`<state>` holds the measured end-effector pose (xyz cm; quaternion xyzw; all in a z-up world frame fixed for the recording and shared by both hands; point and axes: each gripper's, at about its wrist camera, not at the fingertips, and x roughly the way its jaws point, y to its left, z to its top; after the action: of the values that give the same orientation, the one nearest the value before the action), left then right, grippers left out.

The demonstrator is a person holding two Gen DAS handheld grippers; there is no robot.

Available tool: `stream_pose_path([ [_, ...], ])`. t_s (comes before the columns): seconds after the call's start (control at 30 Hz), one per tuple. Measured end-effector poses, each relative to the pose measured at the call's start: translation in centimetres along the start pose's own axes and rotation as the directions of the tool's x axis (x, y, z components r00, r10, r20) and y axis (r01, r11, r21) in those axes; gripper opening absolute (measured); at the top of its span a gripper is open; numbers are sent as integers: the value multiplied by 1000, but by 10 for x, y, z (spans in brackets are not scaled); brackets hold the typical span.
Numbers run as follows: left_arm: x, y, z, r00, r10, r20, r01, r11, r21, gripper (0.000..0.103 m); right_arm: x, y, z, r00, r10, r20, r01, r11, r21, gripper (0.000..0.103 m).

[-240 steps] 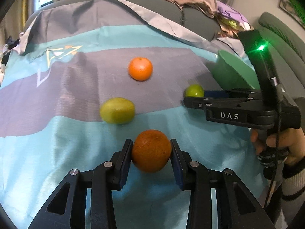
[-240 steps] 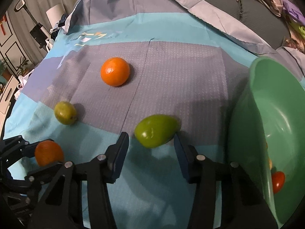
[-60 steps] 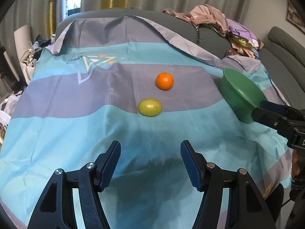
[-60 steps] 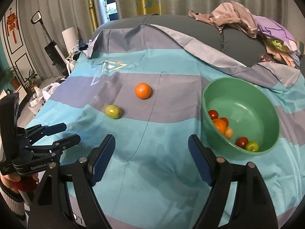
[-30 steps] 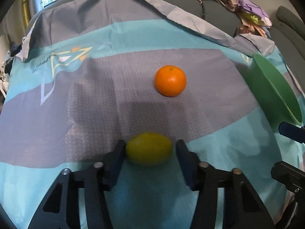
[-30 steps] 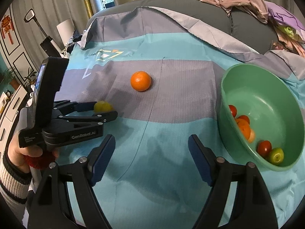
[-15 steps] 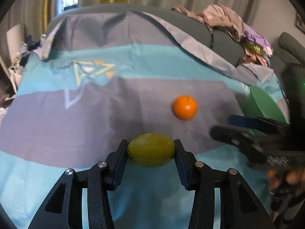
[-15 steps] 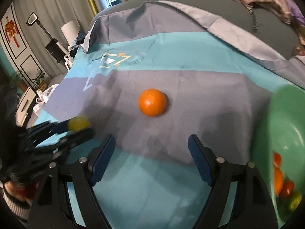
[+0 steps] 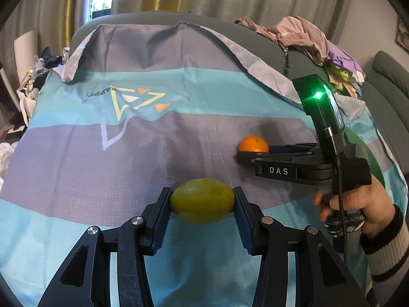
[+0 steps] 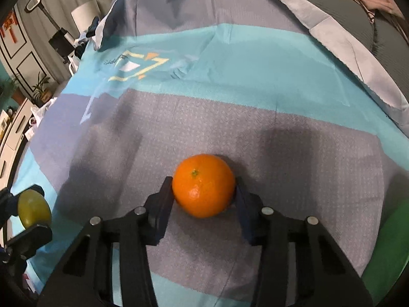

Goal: Organize fruits
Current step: 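Grasp the yellow lemon with the left tool while the right grasps the mandarin orange, then carry the lemon and the orange over the green bowl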

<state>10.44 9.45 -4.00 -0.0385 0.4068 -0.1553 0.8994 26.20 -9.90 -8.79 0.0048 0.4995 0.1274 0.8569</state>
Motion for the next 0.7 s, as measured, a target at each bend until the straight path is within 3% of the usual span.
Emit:
stream_pose_path([
  [0.13, -4, -4, 0, 1000, 2, 6, -2, 1000, 6, 47, -10, -3, -8, 1000, 1, 0, -1, 1000, 15, 44],
  [0.7, -42, -55, -20, 999, -43, 20, 41, 997, 68, 47, -136, 0, -91, 984, -8, 177, 4, 1000, 25, 44],
])
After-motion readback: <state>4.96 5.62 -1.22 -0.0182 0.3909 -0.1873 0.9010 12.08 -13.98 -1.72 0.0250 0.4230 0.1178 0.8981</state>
